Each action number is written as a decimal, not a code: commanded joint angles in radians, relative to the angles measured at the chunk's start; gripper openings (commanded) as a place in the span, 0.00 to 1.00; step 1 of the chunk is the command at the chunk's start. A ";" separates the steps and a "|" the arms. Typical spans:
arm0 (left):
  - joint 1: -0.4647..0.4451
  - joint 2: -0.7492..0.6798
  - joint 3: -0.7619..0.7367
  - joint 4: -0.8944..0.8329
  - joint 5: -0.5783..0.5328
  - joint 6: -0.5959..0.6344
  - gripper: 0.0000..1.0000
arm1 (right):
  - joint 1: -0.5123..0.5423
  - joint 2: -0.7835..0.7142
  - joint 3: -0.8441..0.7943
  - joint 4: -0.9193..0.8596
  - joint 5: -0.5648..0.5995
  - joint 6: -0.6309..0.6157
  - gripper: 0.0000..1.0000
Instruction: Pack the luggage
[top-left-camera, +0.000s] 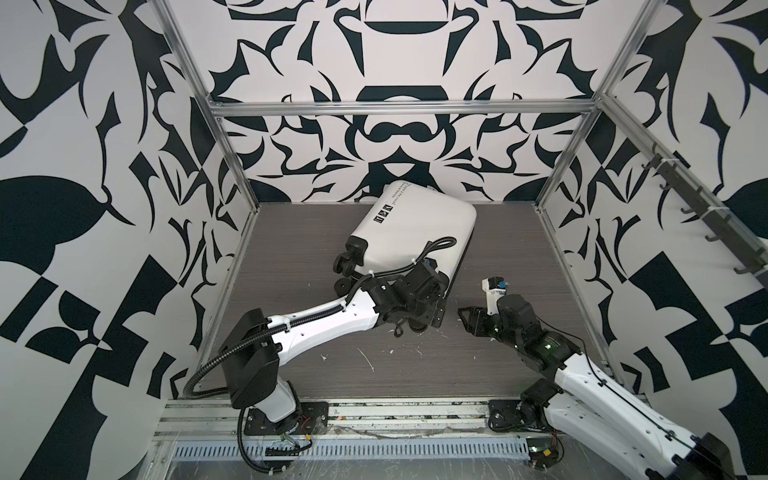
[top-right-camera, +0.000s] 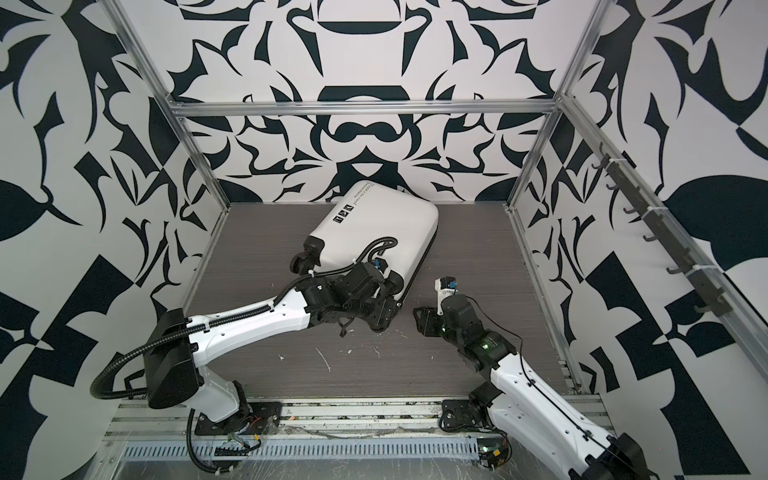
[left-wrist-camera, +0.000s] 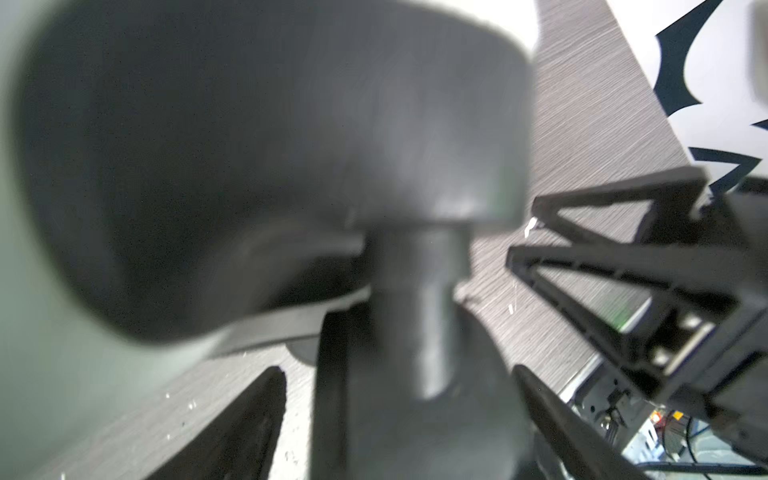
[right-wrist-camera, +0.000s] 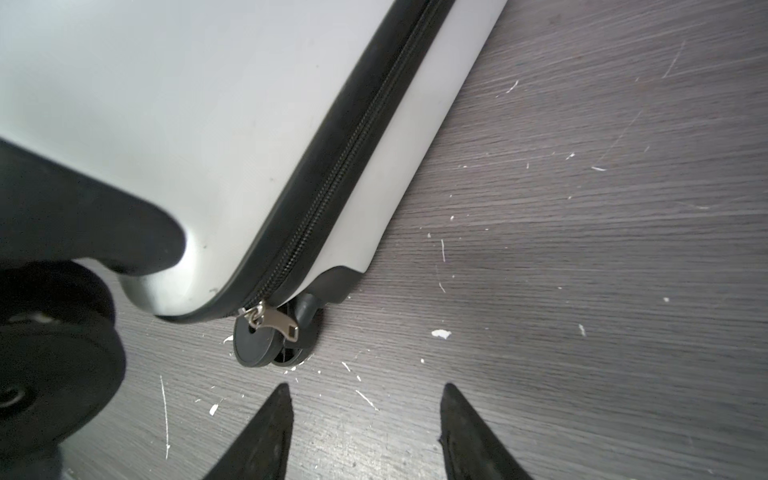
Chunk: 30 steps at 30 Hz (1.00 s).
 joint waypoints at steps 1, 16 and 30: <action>0.001 0.024 0.036 -0.026 -0.016 0.025 0.87 | -0.003 0.000 -0.004 0.059 -0.024 -0.017 0.58; 0.004 0.097 0.099 -0.075 -0.043 0.054 0.78 | -0.003 0.023 -0.010 0.081 -0.033 -0.015 0.58; 0.018 0.086 0.073 -0.041 -0.057 0.041 0.39 | -0.004 0.028 -0.023 0.091 0.012 -0.024 0.54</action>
